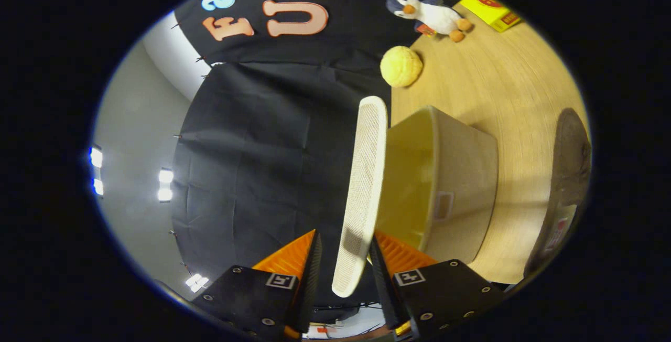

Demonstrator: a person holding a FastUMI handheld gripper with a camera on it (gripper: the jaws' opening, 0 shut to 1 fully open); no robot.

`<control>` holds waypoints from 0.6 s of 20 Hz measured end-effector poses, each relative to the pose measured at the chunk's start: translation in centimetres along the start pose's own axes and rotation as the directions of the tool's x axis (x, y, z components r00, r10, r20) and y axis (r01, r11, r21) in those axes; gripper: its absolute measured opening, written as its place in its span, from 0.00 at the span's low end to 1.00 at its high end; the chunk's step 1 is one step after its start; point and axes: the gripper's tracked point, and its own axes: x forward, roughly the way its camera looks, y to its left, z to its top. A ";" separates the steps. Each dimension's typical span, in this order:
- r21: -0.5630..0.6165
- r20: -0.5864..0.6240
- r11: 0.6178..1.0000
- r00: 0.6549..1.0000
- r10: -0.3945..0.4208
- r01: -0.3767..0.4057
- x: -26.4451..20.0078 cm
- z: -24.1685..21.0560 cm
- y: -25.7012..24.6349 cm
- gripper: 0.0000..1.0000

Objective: Open the storage box then place both shoes into the box .Put the left shoe in first, then the right shoe, with the right side of both shoes facing outward in a uniform manner.

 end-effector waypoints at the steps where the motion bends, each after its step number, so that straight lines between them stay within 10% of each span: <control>1: -0.025 0.005 1.000 1.000 0.008 -0.007 0.4 0.1 1.2 0.45; 12: -0.295 -0.022 0.951 0.994 -0.108 0.097 8.6 -1.1 8.7 0.16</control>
